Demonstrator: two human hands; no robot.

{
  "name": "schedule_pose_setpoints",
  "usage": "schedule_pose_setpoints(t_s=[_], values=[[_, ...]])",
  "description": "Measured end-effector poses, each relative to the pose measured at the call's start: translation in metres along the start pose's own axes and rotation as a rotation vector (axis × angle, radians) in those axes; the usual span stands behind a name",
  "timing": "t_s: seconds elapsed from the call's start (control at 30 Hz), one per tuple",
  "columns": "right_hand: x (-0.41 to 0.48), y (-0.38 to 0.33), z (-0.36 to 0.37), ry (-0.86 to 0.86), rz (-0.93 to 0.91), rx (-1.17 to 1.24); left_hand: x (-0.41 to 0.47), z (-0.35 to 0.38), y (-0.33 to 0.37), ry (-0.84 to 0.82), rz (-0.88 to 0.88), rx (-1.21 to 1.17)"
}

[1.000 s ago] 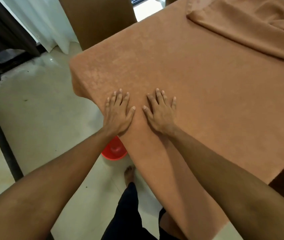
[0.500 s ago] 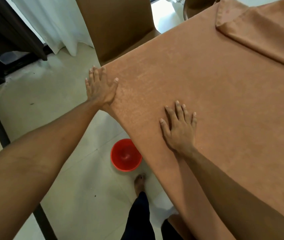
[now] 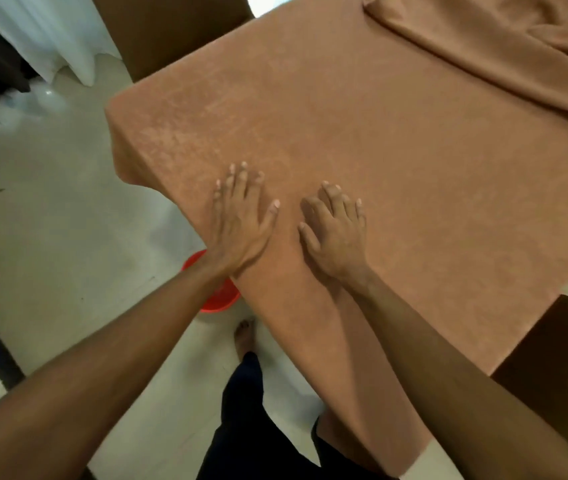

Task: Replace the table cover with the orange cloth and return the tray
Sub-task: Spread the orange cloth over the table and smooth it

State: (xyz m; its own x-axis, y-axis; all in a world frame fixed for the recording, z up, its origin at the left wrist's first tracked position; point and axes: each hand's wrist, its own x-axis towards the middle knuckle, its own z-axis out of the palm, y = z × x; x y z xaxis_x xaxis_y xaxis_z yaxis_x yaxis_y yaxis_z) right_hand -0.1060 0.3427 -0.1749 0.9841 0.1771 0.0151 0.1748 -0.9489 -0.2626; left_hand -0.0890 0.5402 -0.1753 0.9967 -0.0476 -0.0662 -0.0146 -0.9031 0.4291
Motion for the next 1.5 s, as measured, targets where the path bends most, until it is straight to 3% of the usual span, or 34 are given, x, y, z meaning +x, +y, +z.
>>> schedule_pose_setpoints(t_s=[0.17, 0.33, 0.5, 0.63, 0.87, 1.07, 1.3, 1.5], values=[[-0.074, 0.073, -0.017, -0.049, 0.117, -0.019, -0.062, 0.045, 0.081, -0.069, 0.020, 0.061], [-0.129, 0.138, -0.028, -0.051, -0.028, -0.010, -0.105, 0.081, 0.163, -0.078, -0.037, 0.114], [-0.153, 0.220, -0.046, -0.052, -0.168, 0.017, -0.122, 0.110, 0.209, -0.001, -0.258, 0.139], [-0.174, 0.294, -0.076, -0.133, -0.145, 0.013, -0.141, 0.123, 0.249, 0.024, -0.388, 0.119], [-0.202, 0.344, -0.109, -0.248, -0.168, 0.022, -0.182, 0.157, 0.338, -0.078, -0.281, 0.097], [-0.205, 0.340, -0.102, -0.244, -0.131, 0.012, -0.177, 0.180, 0.360, -0.005, -0.323, 0.111], [-0.164, 0.360, -0.116, -0.275, -0.284, -0.020, -0.177, 0.194, 0.360, 0.080, -0.347, 0.183], [-0.097, 0.417, -0.124, -0.264, -0.389, 0.009, -0.178, 0.194, 0.362, 0.096, -0.365, 0.177]])
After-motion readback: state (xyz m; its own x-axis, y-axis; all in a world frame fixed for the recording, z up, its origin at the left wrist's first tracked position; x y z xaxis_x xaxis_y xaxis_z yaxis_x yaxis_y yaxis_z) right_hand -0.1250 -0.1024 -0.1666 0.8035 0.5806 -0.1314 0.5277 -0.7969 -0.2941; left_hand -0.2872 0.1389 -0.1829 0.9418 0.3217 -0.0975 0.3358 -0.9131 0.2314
